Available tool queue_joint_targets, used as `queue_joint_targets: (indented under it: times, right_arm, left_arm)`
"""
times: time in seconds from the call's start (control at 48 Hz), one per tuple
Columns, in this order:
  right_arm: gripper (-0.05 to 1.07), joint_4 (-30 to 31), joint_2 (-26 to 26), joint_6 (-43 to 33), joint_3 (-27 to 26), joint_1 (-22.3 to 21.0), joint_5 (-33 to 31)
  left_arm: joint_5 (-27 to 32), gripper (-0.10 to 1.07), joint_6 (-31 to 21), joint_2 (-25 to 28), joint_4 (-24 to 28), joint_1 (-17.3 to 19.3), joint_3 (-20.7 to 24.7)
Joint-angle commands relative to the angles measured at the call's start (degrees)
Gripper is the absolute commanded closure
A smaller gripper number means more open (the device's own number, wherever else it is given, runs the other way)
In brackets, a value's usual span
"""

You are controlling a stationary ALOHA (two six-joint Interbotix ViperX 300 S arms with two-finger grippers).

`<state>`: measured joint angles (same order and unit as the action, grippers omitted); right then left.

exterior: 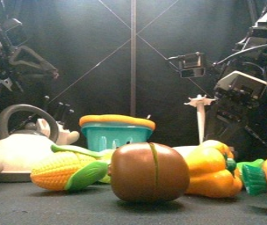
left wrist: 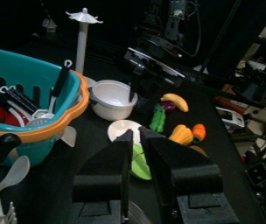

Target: Grab pot

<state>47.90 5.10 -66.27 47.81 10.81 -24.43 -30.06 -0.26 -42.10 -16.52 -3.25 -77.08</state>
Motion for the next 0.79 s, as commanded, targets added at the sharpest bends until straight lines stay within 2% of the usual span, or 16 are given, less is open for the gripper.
queue_joint_targets:
  times: [0.0,0.271,0.562,0.771]
  right_arm:
    - [0.32,0.4,0.3,0.1,-1.1,-0.3,-0.1]
    - [0.36,0.5,0.1,0.1,-1.4,-0.3,-1.9]
    - [0.5,0.3,0.1,0.0,-1.6,-0.4,-3.2]
    - [0.5,0.4,0.1,0.0,-1.8,-0.4,-3.2]
  left_arm:
    - [-0.5,0.39,0.0,0.1,0.0,0.1,0.7]
    - [-0.5,0.39,0.0,0.1,-0.1,0.1,0.7]
    - [-0.4,0.39,0.0,0.1,-0.9,0.1,0.4]
    - [-0.5,0.39,0.0,0.1,-1.2,0.1,0.4]
